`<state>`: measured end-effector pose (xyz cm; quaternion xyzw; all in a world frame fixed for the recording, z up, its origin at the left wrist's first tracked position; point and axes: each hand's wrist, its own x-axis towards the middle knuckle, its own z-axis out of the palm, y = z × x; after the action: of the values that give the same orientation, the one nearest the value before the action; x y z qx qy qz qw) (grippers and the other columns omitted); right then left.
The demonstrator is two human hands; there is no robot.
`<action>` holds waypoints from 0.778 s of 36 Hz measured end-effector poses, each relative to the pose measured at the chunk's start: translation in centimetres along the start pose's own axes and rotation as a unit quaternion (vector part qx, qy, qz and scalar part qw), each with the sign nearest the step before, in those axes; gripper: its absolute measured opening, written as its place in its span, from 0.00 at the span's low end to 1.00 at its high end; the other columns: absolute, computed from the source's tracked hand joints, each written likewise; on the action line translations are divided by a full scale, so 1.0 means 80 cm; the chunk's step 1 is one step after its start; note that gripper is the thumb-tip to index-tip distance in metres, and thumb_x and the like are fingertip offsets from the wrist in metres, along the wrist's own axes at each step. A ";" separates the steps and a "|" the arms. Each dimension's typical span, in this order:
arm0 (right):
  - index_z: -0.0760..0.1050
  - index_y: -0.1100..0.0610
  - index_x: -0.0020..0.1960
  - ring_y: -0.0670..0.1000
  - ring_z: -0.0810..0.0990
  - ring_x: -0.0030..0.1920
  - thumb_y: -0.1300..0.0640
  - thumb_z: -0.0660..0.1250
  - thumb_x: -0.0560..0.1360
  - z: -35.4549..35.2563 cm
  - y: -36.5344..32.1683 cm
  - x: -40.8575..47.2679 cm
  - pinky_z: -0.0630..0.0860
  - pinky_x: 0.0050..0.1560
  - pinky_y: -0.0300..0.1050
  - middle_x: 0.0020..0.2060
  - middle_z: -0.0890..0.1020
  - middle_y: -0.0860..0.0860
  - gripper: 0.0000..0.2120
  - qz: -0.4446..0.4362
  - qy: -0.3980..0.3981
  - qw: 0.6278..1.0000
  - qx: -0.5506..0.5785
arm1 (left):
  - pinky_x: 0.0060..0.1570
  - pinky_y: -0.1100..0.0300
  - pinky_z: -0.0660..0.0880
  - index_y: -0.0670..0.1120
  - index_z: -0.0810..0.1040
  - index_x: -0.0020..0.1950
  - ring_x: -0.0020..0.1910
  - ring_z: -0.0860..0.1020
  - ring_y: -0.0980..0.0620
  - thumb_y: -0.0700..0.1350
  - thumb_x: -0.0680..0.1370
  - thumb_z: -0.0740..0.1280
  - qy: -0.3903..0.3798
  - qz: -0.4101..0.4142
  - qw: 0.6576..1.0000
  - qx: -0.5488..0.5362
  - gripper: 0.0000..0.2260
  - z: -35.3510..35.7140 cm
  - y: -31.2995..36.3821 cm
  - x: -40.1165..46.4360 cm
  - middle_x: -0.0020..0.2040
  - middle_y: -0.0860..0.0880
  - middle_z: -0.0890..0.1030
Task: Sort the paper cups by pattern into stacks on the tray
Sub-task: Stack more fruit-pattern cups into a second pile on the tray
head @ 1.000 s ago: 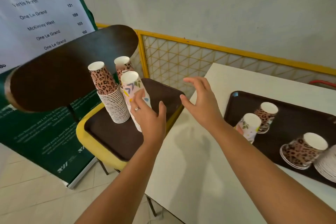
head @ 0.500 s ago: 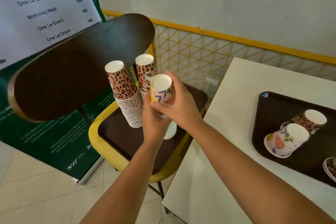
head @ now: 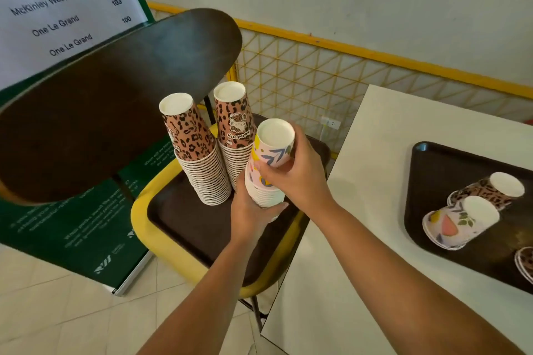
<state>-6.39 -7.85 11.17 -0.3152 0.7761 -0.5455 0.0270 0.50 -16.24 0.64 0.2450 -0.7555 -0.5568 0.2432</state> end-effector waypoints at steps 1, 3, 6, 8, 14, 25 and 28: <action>0.64 0.52 0.67 0.44 0.73 0.62 0.51 0.76 0.65 0.000 0.001 -0.001 0.72 0.58 0.35 0.61 0.75 0.47 0.34 0.008 0.002 1.000 -0.002 | 0.62 0.62 0.73 0.52 0.62 0.72 0.64 0.73 0.58 0.43 0.62 0.82 -0.004 -0.007 1.000 0.008 0.44 0.001 -0.007 0.001 0.65 0.56 0.74; 0.64 0.52 0.67 0.44 0.73 0.62 0.50 0.76 0.65 0.001 0.003 -0.002 0.72 0.57 0.36 0.62 0.75 0.47 0.35 0.020 0.004 1.000 -0.005 | 0.63 0.58 0.73 0.53 0.63 0.72 0.63 0.73 0.57 0.44 0.62 0.82 -0.010 -0.023 1.000 0.016 0.43 0.002 -0.016 0.001 0.64 0.56 0.74; 0.64 0.51 0.66 0.43 0.73 0.61 0.50 0.76 0.65 0.000 0.003 -0.005 0.72 0.57 0.35 0.61 0.75 0.46 0.34 0.019 -0.001 1.000 -0.004 | 0.62 0.60 0.73 0.55 0.64 0.71 0.63 0.73 0.58 0.44 0.61 0.83 -0.014 -0.035 0.999 0.015 0.43 0.002 -0.026 0.002 0.64 0.57 0.75; 0.64 0.51 0.66 0.42 0.73 0.61 0.50 0.76 0.65 -0.002 0.003 -0.008 0.72 0.57 0.35 0.61 0.75 0.46 0.34 0.017 -0.005 1.000 -0.001 | 0.62 0.58 0.74 0.54 0.65 0.71 0.63 0.73 0.58 0.45 0.60 0.83 -0.018 -0.044 0.999 0.020 0.44 0.000 -0.032 0.004 0.65 0.56 0.75; 0.64 0.50 0.66 0.41 0.72 0.61 0.51 0.76 0.65 -0.007 0.003 -0.019 0.71 0.57 0.31 0.60 0.75 0.43 0.34 0.005 -0.015 1.000 0.015 | 0.63 0.50 0.76 0.53 0.67 0.70 0.63 0.74 0.53 0.46 0.58 0.84 -0.025 -0.079 0.996 0.023 0.44 -0.003 -0.039 0.004 0.64 0.54 0.76; 0.65 0.49 0.62 0.40 0.75 0.58 0.53 0.76 0.65 -0.039 -0.015 -0.028 0.74 0.56 0.33 0.55 0.75 0.42 0.31 -0.023 -0.023 0.998 0.060 | 0.54 0.58 0.73 0.54 0.69 0.67 0.60 0.74 0.51 0.39 0.60 0.82 0.025 -0.067 0.997 -0.006 0.39 -0.001 -0.010 -0.016 0.64 0.51 0.76; 0.65 0.47 0.62 0.41 0.76 0.57 0.48 0.75 0.63 -0.052 -0.026 -0.026 0.75 0.54 0.35 0.55 0.77 0.44 0.31 -0.027 -0.006 0.997 0.071 | 0.51 0.59 0.73 0.57 0.68 0.64 0.59 0.74 0.52 0.38 0.60 0.82 0.018 -0.049 0.998 -0.019 0.39 -0.001 0.010 -0.014 0.63 0.51 0.76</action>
<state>-5.32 -3.76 14.02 -0.3364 0.7267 -0.5976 0.0396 1.36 -15.36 1.31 0.2866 -0.7275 -0.5779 0.2338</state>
